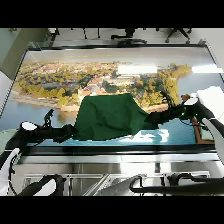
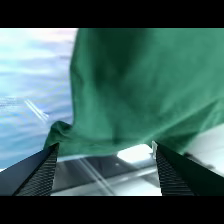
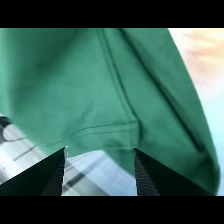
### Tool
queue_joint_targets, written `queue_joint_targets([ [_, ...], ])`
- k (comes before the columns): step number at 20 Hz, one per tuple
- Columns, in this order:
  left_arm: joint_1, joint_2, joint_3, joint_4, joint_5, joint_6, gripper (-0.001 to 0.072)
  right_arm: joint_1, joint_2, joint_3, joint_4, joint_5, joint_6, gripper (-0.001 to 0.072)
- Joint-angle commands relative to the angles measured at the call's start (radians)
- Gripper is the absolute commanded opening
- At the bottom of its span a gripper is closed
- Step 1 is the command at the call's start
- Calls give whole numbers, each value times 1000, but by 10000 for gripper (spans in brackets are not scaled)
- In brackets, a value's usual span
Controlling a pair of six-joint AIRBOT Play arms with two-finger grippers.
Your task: Fold the shirts.
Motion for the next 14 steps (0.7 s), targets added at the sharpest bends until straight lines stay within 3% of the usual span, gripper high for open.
queue_joint_targets([
  [1,-39,-31,-41,-66,77,17,651,37,-73,-10,19,-40,-33,482],
  [3,-102,-77,-12,-63,101,17,377,64,-101,-10,21,-55,-33,481],
  [4,-131,-102,13,-63,106,17,353,76,-110,-10,23,-58,-33,476],
  [5,-155,-120,40,-63,106,17,352,84,-112,-10,23,-55,-48,360],
  [6,-177,-137,76,-62,103,16,295,87,-109,-10,27,-56,-56,287],
  [7,-191,-148,108,-61,97,17,7,89,-109,-8,37,-56,-55,283],
  [8,-200,-150,137,-56,92,20,15,89,-107,-3,42,-53,-55,247],
  [9,-206,-143,163,-53,87,19,15,89,-101,5,44,-43,-55,159],
  [12,-196,-104,199,-53,83,18,14,89,-75,46,45,-15,-55,168],
  [13,-183,-88,197,-51,82,18,14,88,-62,61,43,-13,-55,209],
  [14,-161,-75,198,-45,68,18,14,86,-52,76,40,-14,-54,376],
])
